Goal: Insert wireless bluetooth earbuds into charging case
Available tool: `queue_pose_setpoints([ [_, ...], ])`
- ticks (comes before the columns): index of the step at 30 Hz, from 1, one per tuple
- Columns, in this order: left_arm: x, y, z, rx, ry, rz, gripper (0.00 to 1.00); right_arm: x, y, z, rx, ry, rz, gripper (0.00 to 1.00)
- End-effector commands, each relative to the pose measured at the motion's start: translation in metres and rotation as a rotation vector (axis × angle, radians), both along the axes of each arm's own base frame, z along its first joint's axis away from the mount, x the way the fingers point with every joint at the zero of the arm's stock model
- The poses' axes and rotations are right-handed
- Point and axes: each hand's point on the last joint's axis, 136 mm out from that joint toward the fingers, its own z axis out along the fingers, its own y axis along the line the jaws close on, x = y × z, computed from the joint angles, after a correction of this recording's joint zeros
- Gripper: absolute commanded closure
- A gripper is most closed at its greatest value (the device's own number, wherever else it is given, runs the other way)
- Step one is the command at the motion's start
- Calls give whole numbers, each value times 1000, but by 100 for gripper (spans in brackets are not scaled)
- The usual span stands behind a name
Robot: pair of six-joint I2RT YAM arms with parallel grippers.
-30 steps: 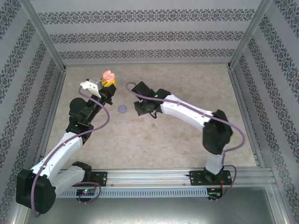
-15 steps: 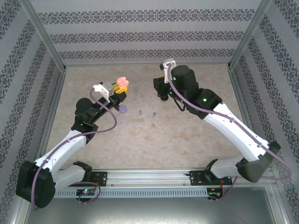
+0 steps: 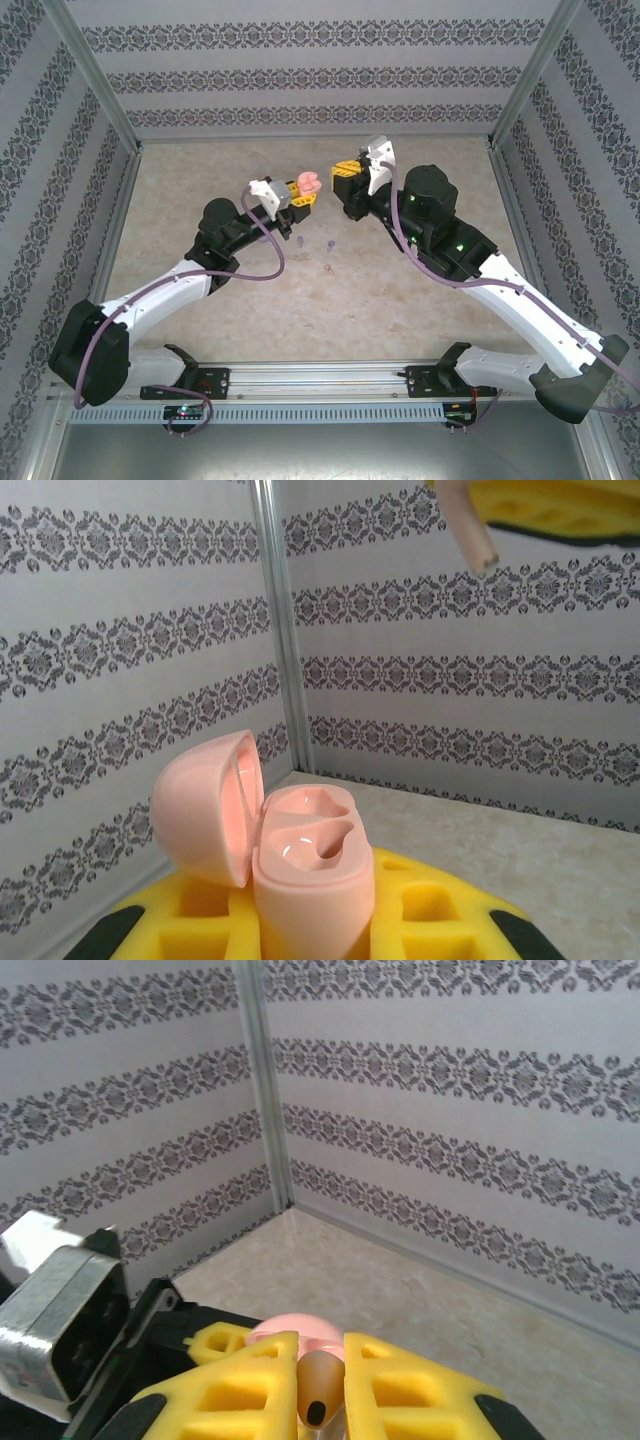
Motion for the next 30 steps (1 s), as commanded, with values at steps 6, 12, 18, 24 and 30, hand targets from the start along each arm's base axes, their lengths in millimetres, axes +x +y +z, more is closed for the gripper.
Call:
queue_pose_setpoints([
  [6, -3, -22, 33, -47, -99, -68, 100, -10, 14, 11, 66, -80, 85, 85],
  [12, -4, -26, 37, -51, -98, -86, 100, -5, 17, -1, 69, -56, 80, 85],
  [18, -7, -27, 39, -54, -98, -93, 100, 0, 19, -5, 66, -42, 77, 85],
  [24, -11, -27, 44, -59, -104, -98, 100, 5, 21, -10, 69, -23, 78, 86],
  [30, -13, -27, 48, -58, -110, -98, 100, 8, 23, -16, 67, -7, 75, 87],
])
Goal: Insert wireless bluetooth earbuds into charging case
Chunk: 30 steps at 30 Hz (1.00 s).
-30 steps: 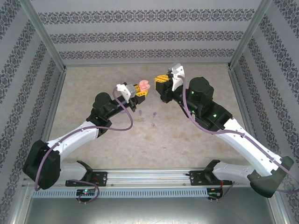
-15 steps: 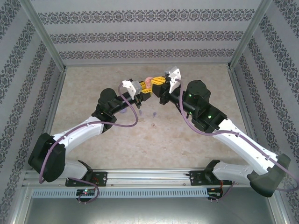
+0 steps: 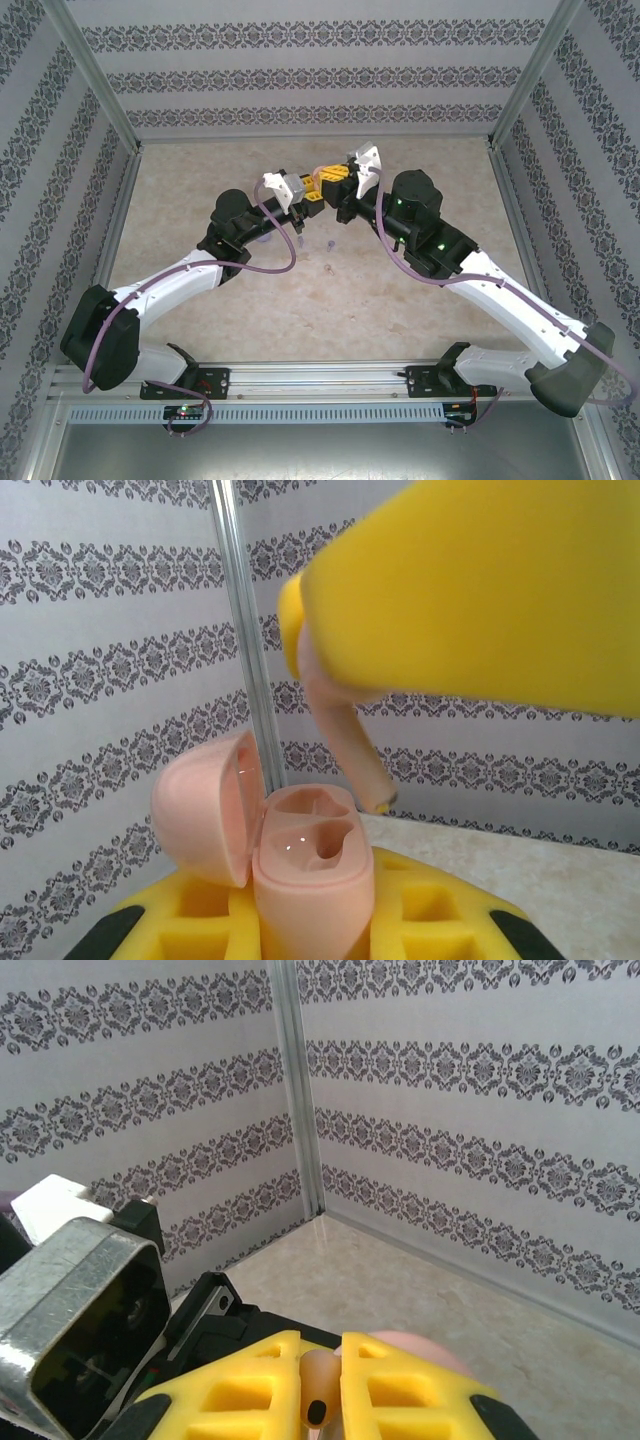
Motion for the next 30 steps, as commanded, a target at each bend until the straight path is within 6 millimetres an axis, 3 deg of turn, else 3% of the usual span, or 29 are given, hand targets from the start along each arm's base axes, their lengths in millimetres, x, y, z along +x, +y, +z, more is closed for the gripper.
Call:
queue_pose_setpoints([
  [1, -15, -1, 34, -48, -81, -31, 100, 1, 1, 1, 30, -4, 12, 87],
  [15, -21, -2, 39, -46, -94, -45, 100, 15, -9, -8, 38, 26, -28, 89],
  [30, -21, -3, 42, -40, -96, -41, 100, 10, -7, -11, 55, 47, 2, 91],
])
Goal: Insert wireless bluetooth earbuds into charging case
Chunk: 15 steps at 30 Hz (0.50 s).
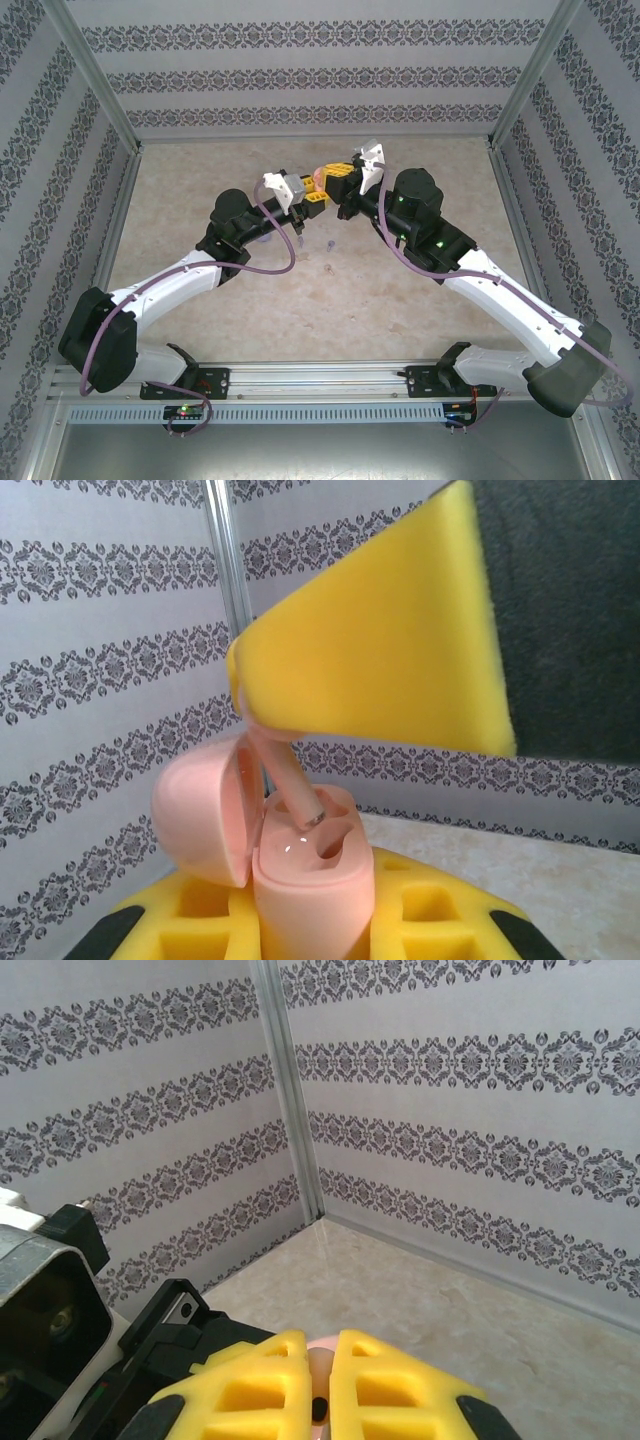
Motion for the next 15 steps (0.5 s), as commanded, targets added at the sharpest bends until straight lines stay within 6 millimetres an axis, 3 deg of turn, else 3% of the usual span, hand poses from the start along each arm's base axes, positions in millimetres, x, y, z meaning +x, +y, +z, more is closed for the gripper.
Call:
queue_pose_setpoints([
  [1, -17, -2, 40, -47, -103, -30, 100, -1, -1, -6, 11, 13, 13, 91],
  [12, -18, 0, 44, -44, -113, -20, 100, 3, -10, -16, 4, 26, -32, 93],
  [15, -18, 0, 43, -41, -110, -26, 100, 4, -13, -11, 19, 21, -42, 94],
])
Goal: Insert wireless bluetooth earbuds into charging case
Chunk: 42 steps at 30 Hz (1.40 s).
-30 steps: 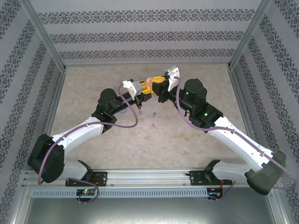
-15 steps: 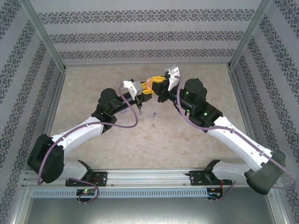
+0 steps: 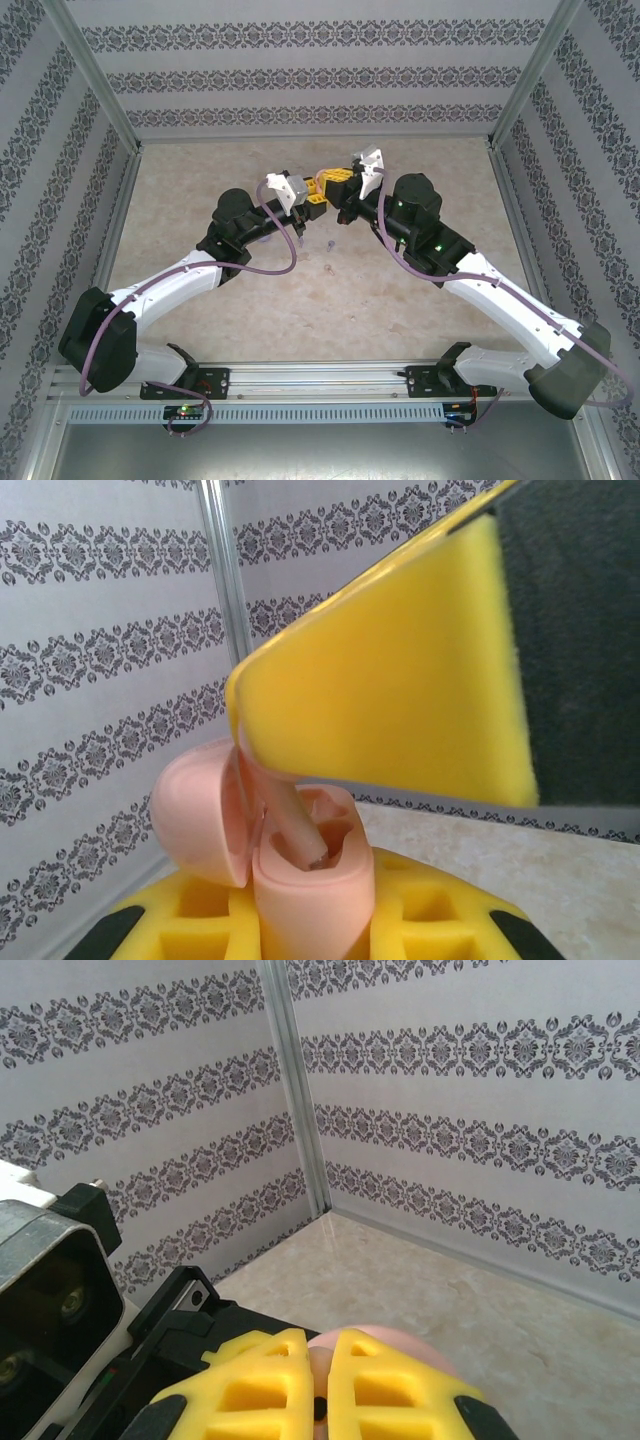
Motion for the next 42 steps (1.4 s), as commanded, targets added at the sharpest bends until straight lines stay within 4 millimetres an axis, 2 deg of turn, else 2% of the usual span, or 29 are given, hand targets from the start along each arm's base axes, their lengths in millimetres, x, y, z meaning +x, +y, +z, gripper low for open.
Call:
queue_pose_setpoints([
  [1, -17, 3, 48, -61, -130, -19, 100, 5, -11, 1, 20, 9, -45, 94],
  [8, -16, 0, 43, -54, -114, -30, 100, 3, -13, 24, 80, -24, -42, 96],
  [24, -17, 0, 48, -57, -123, -34, 100, 7, -23, 18, 91, -14, -77, 97],
  [30, -18, -1, 48, -57, -122, -36, 100, 5, -20, 16, 95, -4, -54, 97],
  [42, -13, -6, 38, -47, -96, -42, 100, 0, -23, 39, 127, -53, -50, 98],
])
